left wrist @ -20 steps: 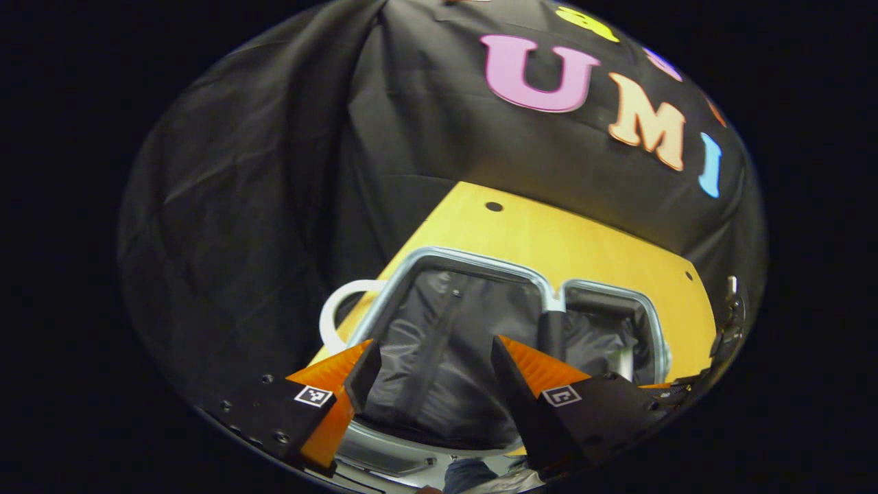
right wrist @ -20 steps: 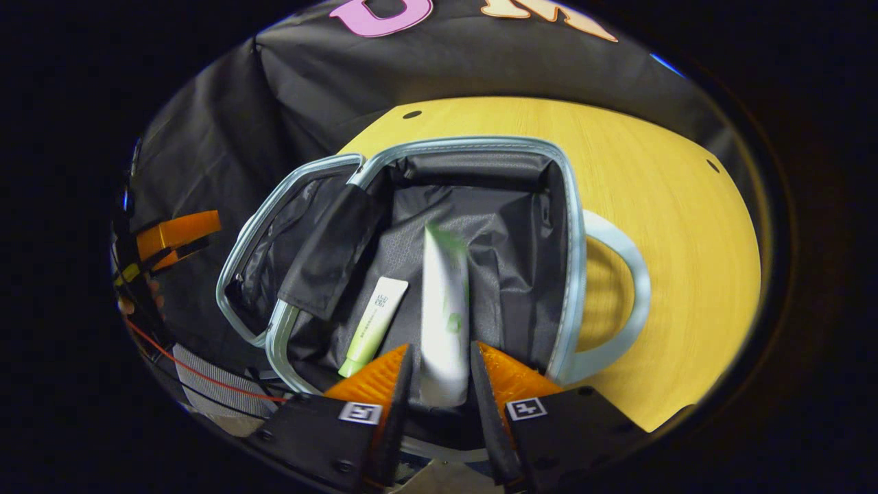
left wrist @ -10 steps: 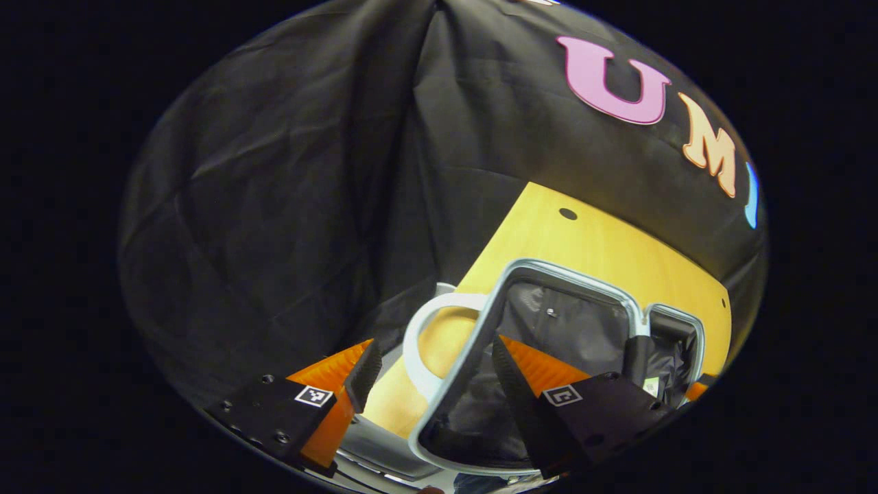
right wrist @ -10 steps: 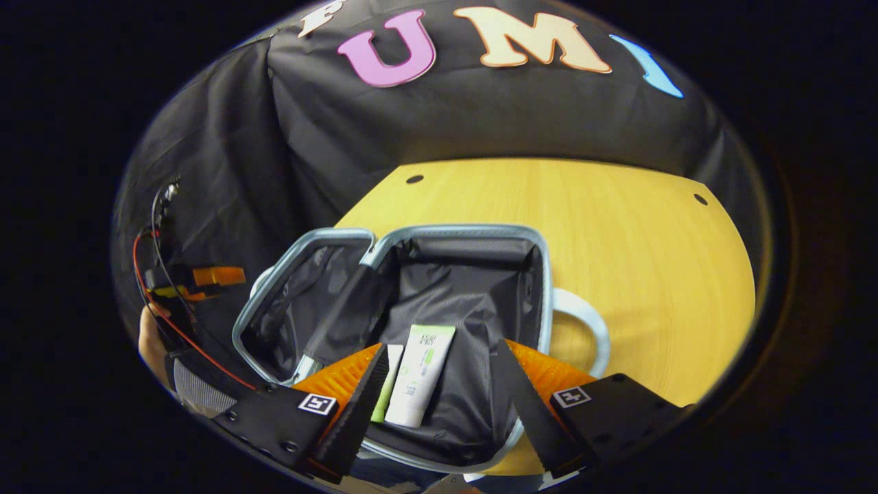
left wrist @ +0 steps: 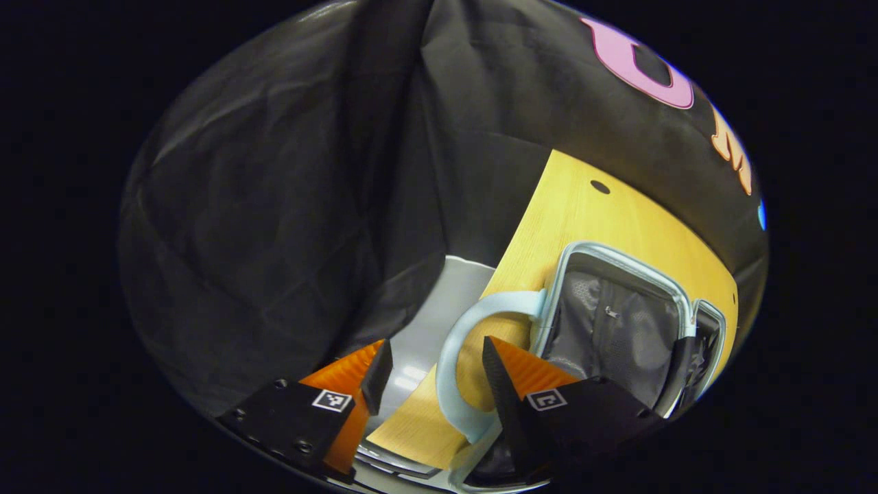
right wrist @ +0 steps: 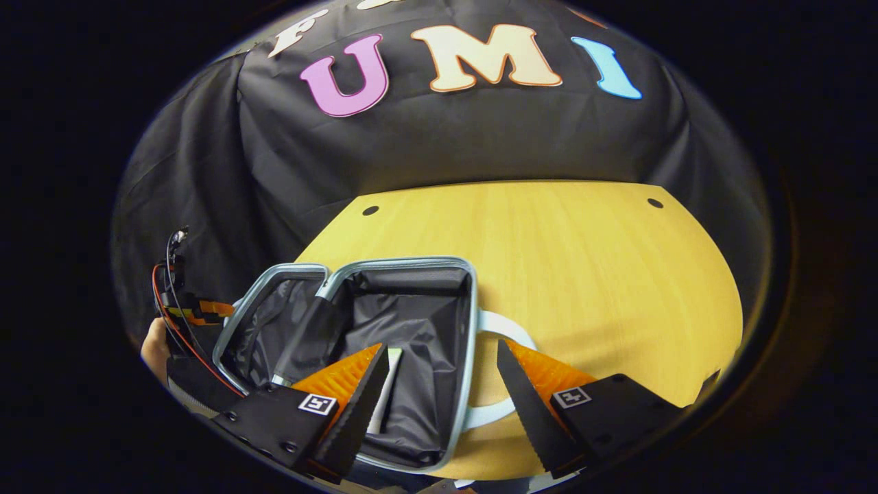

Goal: First open the suitcase, pack the skin care products into it, and then close the suitcase.

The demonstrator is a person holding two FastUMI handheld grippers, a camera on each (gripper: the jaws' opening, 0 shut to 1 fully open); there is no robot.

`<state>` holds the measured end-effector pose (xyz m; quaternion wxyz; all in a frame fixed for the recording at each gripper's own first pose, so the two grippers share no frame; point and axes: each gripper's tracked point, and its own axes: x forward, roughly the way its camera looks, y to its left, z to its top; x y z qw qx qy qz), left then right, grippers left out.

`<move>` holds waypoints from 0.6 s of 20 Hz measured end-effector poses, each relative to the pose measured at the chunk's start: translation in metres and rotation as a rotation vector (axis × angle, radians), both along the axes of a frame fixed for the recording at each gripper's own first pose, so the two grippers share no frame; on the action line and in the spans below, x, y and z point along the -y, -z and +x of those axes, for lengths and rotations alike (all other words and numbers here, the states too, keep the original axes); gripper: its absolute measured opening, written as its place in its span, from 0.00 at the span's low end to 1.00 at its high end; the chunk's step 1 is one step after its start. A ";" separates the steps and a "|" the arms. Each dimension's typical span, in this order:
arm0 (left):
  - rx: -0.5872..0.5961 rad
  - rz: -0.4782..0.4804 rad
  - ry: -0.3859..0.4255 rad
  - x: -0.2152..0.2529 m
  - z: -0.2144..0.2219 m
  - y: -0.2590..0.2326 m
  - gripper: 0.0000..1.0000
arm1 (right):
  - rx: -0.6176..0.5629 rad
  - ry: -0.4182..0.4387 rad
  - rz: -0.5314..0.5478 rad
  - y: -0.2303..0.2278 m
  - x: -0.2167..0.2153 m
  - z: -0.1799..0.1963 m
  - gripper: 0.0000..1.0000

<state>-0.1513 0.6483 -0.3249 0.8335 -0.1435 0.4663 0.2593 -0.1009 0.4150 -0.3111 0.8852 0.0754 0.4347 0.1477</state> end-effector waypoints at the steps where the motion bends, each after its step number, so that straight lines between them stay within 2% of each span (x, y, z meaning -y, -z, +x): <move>1: -0.021 -0.020 0.001 0.001 -0.002 0.008 0.73 | 0.009 0.014 -0.007 -0.002 0.007 0.002 0.98; 3: -0.039 -0.038 -0.001 -0.001 -0.001 0.017 0.58 | 0.028 0.036 -0.021 -0.007 0.019 0.005 0.98; 5: -0.036 -0.063 -0.002 0.002 0.000 0.024 0.36 | 0.040 0.051 -0.032 -0.008 0.029 0.007 0.98; 6: -0.026 -0.082 -0.006 0.005 0.001 0.023 0.23 | 0.043 0.057 -0.036 -0.009 0.033 0.007 0.98; 7: -0.014 -0.090 -0.014 0.007 0.002 0.024 0.16 | 0.046 0.060 -0.036 -0.010 0.037 0.008 0.98; 8: 0.002 -0.097 -0.024 0.009 0.004 0.020 0.11 | 0.050 0.061 -0.035 -0.011 0.039 0.008 0.98; 10: 0.029 -0.102 -0.019 0.015 0.005 0.003 0.08 | 0.066 0.059 -0.039 -0.013 0.045 0.010 0.98; 12: 0.046 -0.053 0.011 0.012 0.004 -0.016 0.06 | 0.080 0.051 -0.035 -0.014 0.046 0.012 0.98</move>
